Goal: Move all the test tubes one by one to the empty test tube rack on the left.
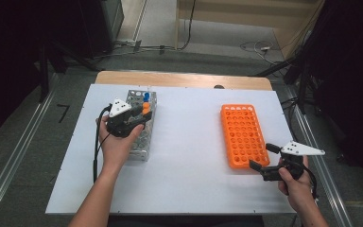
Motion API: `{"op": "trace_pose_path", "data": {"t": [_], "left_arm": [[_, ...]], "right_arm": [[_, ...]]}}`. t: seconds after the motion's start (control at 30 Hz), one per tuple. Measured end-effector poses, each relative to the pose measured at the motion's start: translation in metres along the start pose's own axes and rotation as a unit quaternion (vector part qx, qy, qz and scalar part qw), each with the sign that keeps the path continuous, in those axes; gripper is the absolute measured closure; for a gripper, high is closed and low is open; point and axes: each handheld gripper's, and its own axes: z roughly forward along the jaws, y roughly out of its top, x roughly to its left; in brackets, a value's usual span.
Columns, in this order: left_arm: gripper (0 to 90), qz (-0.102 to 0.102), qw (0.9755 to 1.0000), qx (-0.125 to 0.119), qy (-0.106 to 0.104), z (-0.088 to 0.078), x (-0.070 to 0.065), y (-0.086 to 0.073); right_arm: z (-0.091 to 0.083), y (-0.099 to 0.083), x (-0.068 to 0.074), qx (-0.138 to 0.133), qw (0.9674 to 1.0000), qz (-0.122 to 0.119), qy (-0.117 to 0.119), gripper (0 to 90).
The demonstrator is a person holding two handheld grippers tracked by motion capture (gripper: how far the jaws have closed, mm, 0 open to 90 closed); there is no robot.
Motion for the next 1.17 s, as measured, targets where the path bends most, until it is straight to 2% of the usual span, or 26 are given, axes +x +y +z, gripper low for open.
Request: {"op": "trace_pose_path", "data": {"t": [0.1,0.17,0.23,0.33,0.47,0.67,0.93,1.03,1.17], "left_arm": [[38.7,-0.009,0.9997,-0.019,-0.015,-0.007,0.000,0.000],[24.1,-0.012,0.9994,-0.027,-0.018,-0.013,-0.002,-0.001],[12.0,-0.019,0.9988,-0.032,-0.032,-0.018,-0.002,-0.002],[3.2,-0.027,0.9976,-0.038,-0.051,-0.029,-0.002,-0.006],[0.0,-0.021,0.9965,-0.047,-0.066,-0.046,-0.004,-0.012],[0.0,-0.009,0.9957,-0.064,-0.065,-0.068,-0.008,-0.023],[0.0,0.004,0.9946,-0.078,-0.069,-0.095,-0.009,-0.048],[0.0,-0.007,0.9947,-0.080,-0.064,-0.106,-0.006,-0.058],[0.0,-0.009,0.9957,-0.072,-0.057,-0.113,-0.003,-0.067]], "right_arm": [[0.000,0.000,0.000,-0.001,1.0000,0.001,-0.001,0.0],[0.000,-0.001,-0.001,-0.003,1.0000,0.001,-0.001,0.0],[0.000,-0.001,-0.002,-0.005,1.0000,-0.001,-0.001,0.0],[0.000,-0.002,-0.003,-0.005,1.0000,-0.002,-0.003,0.0],[0.000,-0.002,-0.004,-0.007,1.0000,-0.003,-0.004,0.0],[0.001,-0.003,-0.005,-0.008,0.9999,-0.006,-0.007,0.0],[0.002,-0.008,-0.010,-0.013,0.9998,-0.008,-0.012,0.0],[0.003,-0.009,-0.011,-0.013,0.9998,-0.009,-0.014,0.0],[0.004,-0.010,-0.011,-0.011,0.9998,-0.008,-0.017,0.0]]}}
